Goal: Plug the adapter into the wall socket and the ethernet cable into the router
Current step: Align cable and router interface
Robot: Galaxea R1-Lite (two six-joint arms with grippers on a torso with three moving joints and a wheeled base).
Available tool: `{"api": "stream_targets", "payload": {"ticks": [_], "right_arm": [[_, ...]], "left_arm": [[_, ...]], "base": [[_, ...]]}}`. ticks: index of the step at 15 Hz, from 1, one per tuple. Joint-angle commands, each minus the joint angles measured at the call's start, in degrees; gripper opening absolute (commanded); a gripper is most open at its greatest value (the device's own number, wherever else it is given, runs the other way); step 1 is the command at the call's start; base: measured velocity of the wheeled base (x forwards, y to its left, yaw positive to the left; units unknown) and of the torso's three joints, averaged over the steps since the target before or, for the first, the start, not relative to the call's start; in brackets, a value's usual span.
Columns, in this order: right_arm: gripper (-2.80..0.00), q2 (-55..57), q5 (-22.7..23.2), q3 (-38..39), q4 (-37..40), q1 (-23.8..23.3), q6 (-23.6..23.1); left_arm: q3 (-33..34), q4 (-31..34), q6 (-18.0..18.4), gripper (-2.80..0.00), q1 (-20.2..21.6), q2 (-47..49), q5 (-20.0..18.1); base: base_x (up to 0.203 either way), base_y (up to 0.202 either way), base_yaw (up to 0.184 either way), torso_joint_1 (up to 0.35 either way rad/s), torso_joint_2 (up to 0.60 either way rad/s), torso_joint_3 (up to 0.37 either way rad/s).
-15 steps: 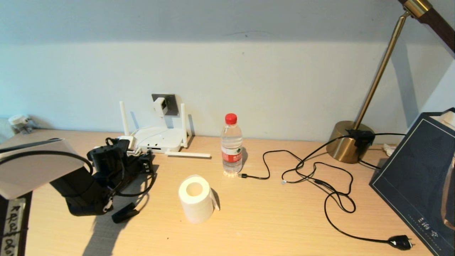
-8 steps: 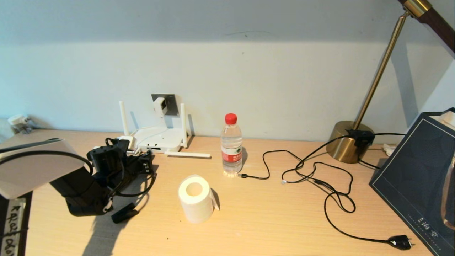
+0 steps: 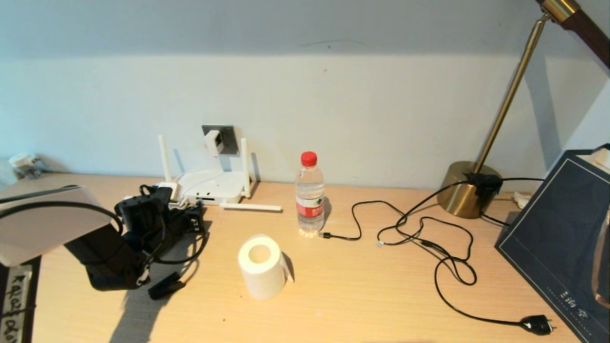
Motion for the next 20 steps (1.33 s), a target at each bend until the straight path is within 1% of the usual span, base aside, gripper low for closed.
{"api": "stream_targets", "payload": {"ticks": [1, 7, 17, 18, 20], "right_arm": [[-2.8, 0.0, 0.0, 0.0, 0.0, 0.0, 0.0], [-2.8, 0.0, 0.0, 0.0, 0.0, 0.0, -0.1], [-2.8, 0.0, 0.0, 0.0, 0.0, 0.0, 0.0], [-2.8, 0.0, 0.0, 0.0, 0.0, 0.0, -0.1], [-2.8, 0.1, 0.0, 0.0, 0.0, 0.0, 0.0]], "left_arm": [[1.3, -0.3, 0.0, -2.8, 0.2, -1.3, 0.0], [4.7, -0.3, 0.3, -2.8, 0.1, -4.8, -0.2], [7.0, -0.5, 0.4, -2.8, 0.0, -6.1, -0.2], [8.2, -0.5, 0.4, -2.8, 0.0, -7.3, -0.7], [12.4, 1.0, 0.7, -2.8, 0.1, -12.6, -4.4]], "base": [[0.0, 0.0, 0.0, 0.0, 0.0, 0.0], [0.0, 0.0, 0.0, 0.0, 0.0, 0.0], [0.0, 0.0, 0.0, 0.0, 0.0, 0.0], [0.0, 0.0, 0.0, 0.0, 0.0, 0.0], [0.0, 0.0, 0.0, 0.0, 0.0, 0.0]]}}
